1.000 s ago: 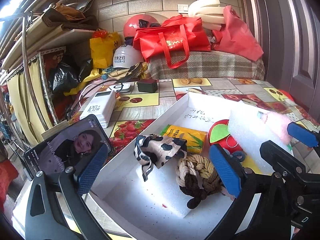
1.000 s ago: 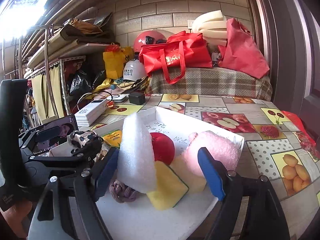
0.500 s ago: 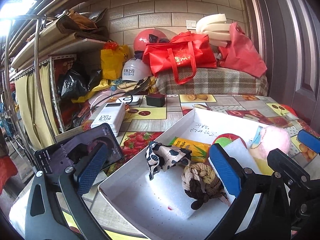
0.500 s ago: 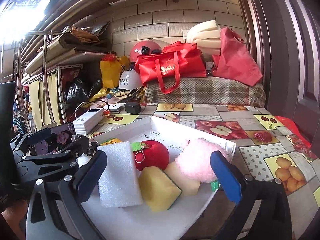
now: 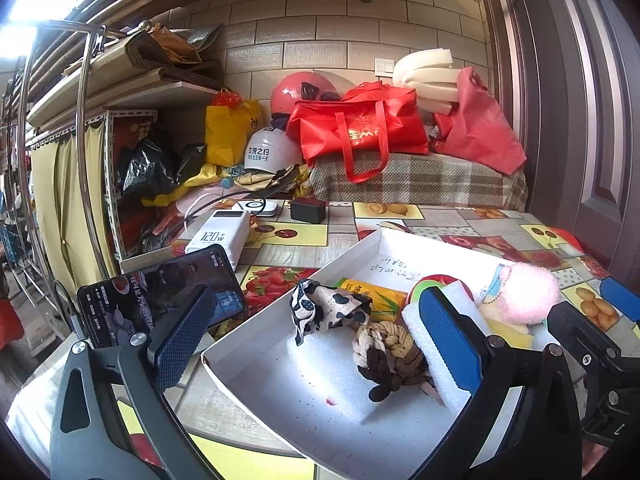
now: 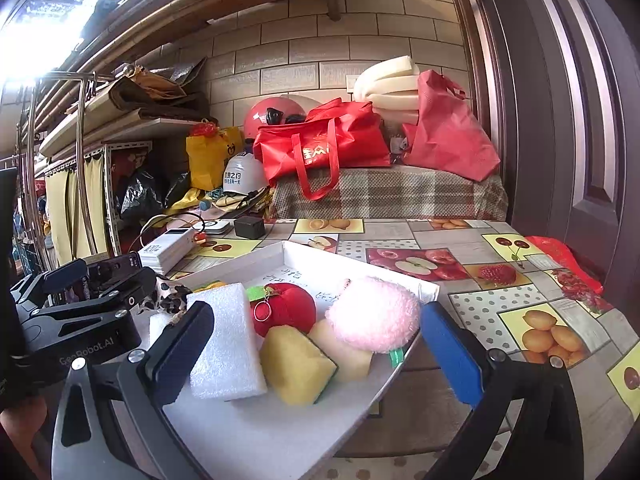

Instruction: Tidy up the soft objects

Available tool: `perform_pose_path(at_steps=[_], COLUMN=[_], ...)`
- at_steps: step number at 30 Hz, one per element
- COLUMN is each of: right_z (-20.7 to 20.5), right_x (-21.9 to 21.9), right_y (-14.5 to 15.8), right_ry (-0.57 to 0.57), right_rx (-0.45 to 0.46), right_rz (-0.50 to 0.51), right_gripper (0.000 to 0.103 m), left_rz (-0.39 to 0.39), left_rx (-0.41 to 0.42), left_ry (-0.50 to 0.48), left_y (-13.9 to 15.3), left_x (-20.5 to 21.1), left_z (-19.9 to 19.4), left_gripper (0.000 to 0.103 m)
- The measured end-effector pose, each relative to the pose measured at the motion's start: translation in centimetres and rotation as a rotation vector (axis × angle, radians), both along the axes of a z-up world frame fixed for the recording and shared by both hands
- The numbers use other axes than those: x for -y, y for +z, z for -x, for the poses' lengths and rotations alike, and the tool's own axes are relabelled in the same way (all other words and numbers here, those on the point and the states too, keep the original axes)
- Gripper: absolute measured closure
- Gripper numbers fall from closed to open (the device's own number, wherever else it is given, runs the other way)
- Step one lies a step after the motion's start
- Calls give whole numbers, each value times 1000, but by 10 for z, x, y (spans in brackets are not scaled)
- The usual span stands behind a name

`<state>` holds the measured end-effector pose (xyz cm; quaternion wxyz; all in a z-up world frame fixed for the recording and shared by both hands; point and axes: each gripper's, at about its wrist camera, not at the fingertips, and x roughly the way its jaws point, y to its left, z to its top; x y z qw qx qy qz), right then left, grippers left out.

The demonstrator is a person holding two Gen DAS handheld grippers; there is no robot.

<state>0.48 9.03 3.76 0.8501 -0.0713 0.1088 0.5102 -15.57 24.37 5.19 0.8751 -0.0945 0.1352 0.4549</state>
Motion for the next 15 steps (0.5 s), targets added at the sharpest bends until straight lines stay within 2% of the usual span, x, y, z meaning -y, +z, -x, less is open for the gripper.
perform_pose_path(at_steps=[5,15], right_z=[-4,3], right_x=[20,71], right_y=[-2,-4], right_ry=[-10,-9], right_rx=[-38,-46], right_rz=[3,13], right_gripper=[0,0], left_rz=[-5,68], left_rx=[-22,-52], left_ry=[-30,-139], left_y=[0,-4], left_x=[26,81], left_z=[1,2], left_gripper=[0,0])
